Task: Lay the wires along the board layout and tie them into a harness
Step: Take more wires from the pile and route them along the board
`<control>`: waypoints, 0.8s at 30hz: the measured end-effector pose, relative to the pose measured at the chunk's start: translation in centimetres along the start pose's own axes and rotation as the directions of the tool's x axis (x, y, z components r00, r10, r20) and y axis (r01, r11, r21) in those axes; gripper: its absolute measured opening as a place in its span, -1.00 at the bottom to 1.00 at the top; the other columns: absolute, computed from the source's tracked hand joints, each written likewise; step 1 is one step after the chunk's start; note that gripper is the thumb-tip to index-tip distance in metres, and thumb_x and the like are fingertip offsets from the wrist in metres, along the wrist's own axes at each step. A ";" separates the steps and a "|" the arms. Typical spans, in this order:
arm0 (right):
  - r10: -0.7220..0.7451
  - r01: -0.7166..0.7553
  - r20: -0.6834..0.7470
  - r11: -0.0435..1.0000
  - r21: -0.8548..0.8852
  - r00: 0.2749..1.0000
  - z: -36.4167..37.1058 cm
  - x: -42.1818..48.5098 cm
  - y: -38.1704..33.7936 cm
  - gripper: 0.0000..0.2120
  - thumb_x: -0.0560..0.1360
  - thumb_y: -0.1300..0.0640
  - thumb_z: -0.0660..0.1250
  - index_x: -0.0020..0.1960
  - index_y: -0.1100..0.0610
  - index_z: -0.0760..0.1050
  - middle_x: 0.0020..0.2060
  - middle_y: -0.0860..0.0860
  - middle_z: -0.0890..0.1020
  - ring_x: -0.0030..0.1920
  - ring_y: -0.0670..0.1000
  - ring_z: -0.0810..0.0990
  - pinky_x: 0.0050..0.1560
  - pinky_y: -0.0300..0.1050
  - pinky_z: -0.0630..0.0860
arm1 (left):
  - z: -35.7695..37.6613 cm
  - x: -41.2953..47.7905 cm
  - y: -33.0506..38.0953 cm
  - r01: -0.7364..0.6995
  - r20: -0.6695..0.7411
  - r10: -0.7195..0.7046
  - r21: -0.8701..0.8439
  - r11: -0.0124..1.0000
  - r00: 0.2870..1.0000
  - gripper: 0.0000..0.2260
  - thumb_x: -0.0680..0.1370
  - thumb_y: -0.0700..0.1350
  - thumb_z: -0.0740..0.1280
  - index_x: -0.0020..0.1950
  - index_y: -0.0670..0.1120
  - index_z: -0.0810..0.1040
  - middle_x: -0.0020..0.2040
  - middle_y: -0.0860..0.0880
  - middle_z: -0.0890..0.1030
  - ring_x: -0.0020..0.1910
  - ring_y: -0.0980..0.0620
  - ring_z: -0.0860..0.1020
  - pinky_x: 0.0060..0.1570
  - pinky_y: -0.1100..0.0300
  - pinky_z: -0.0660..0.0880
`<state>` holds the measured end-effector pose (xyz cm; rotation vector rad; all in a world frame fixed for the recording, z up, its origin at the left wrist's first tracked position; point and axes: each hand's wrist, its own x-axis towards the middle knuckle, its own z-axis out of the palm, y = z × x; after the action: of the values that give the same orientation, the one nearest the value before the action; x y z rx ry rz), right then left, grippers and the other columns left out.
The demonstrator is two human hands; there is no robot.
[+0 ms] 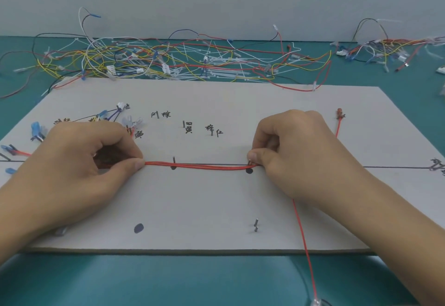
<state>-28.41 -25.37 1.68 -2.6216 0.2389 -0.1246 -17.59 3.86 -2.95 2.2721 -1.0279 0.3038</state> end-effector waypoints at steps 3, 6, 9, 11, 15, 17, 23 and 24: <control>-0.012 0.012 0.003 1.000 -0.021 1.000 0.1 0.1 -0.1 -0.88 0.48 0.17 0.48 -0.23 0.07 0.63 -0.38 -0.07 0.57 -0.29 -0.10 0.52 -0.26 -0.11 0.52 | 0.1 0.0 0.1 -0.002 -0.004 0.002 -0.004 1.000 1.000 -0.87 0.42 -0.07 0.48 -0.14 0.16 0.60 -0.15 0.25 0.64 -0.24 0.26 0.60 -0.23 0.56 0.39; -0.028 0.029 0.006 0.999 -0.036 1.000 0.4 0.3 -0.1 -0.89 0.49 0.18 0.47 -0.22 0.09 0.63 -0.40 -0.09 0.54 -0.32 -0.12 0.48 -0.28 -0.14 0.45 | -0.1 -0.1 -0.1 -0.004 0.004 0.003 0.018 1.000 1.000 -0.82 0.44 -0.09 0.53 -0.14 0.17 0.60 -0.14 0.24 0.65 -0.24 0.25 0.60 -0.24 0.52 0.40; -0.065 0.065 0.000 0.996 -0.054 0.998 0.7 1.0 -0.1 -0.90 0.52 0.17 0.46 -0.18 0.11 0.62 -0.38 -0.12 0.50 -0.26 -0.03 0.46 -0.24 -0.14 0.39 | -0.5 0.3 -0.5 0.020 0.012 -0.020 0.043 0.999 1.000 -0.83 0.47 -0.07 0.54 -0.13 0.19 0.61 -0.14 0.24 0.65 -0.25 0.22 0.60 -0.26 0.47 0.41; -0.092 0.092 0.000 0.995 -0.029 0.996 0.9 1.8 -0.3 -0.89 0.52 0.14 0.46 -0.17 0.11 0.61 -0.34 -0.14 0.50 -0.22 -0.02 0.48 -0.23 -0.14 0.40 | -1.0 0.2 -1.2 0.070 0.004 -0.070 0.032 0.997 0.998 -0.92 0.46 0.04 0.48 -0.11 0.22 0.62 -0.15 0.24 0.65 -0.26 0.21 0.60 -0.29 0.42 0.43; -0.052 0.044 0.078 0.993 0.106 0.996 0.8 3.0 -0.1 -0.86 0.50 0.11 0.51 -0.21 0.09 0.63 -0.39 -0.07 0.59 -0.42 -0.10 0.57 -0.52 -0.21 0.47 | -1.5 -1.0 -3.3 0.169 0.058 -0.170 0.030 0.985 0.984 -0.79 0.49 0.23 0.41 0.03 0.17 0.67 -0.15 0.22 0.66 -0.23 0.21 0.62 -0.31 0.29 0.48; 0.006 -0.061 0.209 0.964 0.259 0.978 0.0 3.2 0.7 -0.87 0.50 0.17 0.51 -0.21 0.14 0.62 -0.50 0.01 0.60 -0.59 -0.02 0.56 -0.60 -0.22 0.43 | -1.7 -1.4 -3.5 0.168 0.068 -0.171 0.048 0.985 0.983 -0.64 0.51 0.31 0.37 0.09 0.08 0.67 -0.15 0.21 0.66 -0.24 0.19 0.62 -0.33 0.29 0.48; 0.025 -0.171 0.412 0.931 0.321 0.911 -2.1 3.5 2.0 -0.89 0.47 0.29 0.51 -0.21 0.28 0.65 -0.52 0.07 0.56 -0.53 -0.03 0.50 -0.54 -0.20 0.48 | -2.0 0.2 -0.4 0.119 0.110 -0.143 0.204 0.972 0.984 -0.85 0.41 0.13 0.38 -0.06 0.34 0.53 -0.10 0.27 0.57 -0.15 0.24 0.52 -0.25 0.21 0.42; 0.031 -0.170 0.405 0.935 0.310 0.914 -2.0 3.4 2.0 -0.88 0.47 0.27 0.52 -0.23 0.27 0.65 -0.54 0.07 0.55 -0.54 -0.03 0.49 -0.54 -0.21 0.47 | -1.8 0.7 0.5 0.101 0.111 -0.129 0.225 0.969 0.986 -0.78 0.37 0.05 0.38 -0.05 0.32 0.52 -0.08 0.29 0.54 -0.11 0.25 0.50 -0.21 0.17 0.41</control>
<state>-25.59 -28.72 2.61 -2.2211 0.1911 0.3684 -17.42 4.32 -0.99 2.5666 -0.9589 0.2386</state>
